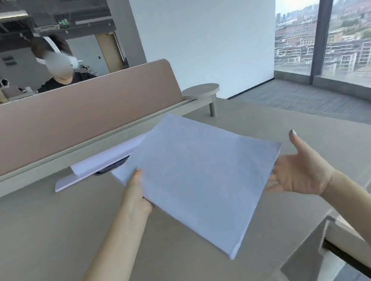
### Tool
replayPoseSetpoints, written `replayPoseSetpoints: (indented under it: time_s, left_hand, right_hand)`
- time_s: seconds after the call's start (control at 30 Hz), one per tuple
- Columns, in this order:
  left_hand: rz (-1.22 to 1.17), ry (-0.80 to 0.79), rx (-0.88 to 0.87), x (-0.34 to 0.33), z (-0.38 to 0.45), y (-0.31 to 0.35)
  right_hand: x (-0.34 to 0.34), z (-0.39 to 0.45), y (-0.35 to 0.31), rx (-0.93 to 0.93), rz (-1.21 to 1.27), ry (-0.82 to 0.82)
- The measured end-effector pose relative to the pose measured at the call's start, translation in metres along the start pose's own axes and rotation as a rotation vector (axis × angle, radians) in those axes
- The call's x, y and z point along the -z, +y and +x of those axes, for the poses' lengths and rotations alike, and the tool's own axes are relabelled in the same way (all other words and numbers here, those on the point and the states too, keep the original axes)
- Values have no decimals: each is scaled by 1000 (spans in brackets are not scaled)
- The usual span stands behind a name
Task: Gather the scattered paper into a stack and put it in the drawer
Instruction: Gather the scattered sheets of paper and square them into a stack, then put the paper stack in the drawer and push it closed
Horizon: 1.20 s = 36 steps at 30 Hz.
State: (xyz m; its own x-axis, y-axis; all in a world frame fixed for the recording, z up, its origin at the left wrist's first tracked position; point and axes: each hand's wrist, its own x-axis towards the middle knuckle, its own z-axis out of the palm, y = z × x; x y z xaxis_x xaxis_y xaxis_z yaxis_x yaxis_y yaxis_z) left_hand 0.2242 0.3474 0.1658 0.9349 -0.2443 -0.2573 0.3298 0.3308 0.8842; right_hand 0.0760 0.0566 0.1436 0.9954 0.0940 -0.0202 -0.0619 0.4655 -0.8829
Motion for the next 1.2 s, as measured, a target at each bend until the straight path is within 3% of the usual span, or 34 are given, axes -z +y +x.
replayPoseSetpoints:
  time_s: [0.07,0.2,0.3,0.47,0.6,0.77,0.93,1.2]
  left_hand:
    - [-55,-27,9,-26,-6,-27]
    - [-69,-137,28,-86,-25,-82]
    - [-23,-212,84,-133,-39,-123]
    - [-107,-286,319,-209,-91,-185]
    - [-88,-335,512,-256,-124,-228]
    - [43,-362,693,-299,-138,-291]
    - [81,-263,837,-327,-124,-352]
    - [168,-64,860,-355,-78,-438]
  right_hand:
    - [5,-31,16,-16,184,34]
    - [5,-94,32,160,142,404]
    - [30,-143,39,167,193,653]
    - [68,-230,23,166,196,1031]
    - [102,-290,18,173,190,1234]
    - [154,-348,25,157,184,1423]
    - [203,-360,32,27,181,1515]
    - [287,-327,41,-147,33,1581]
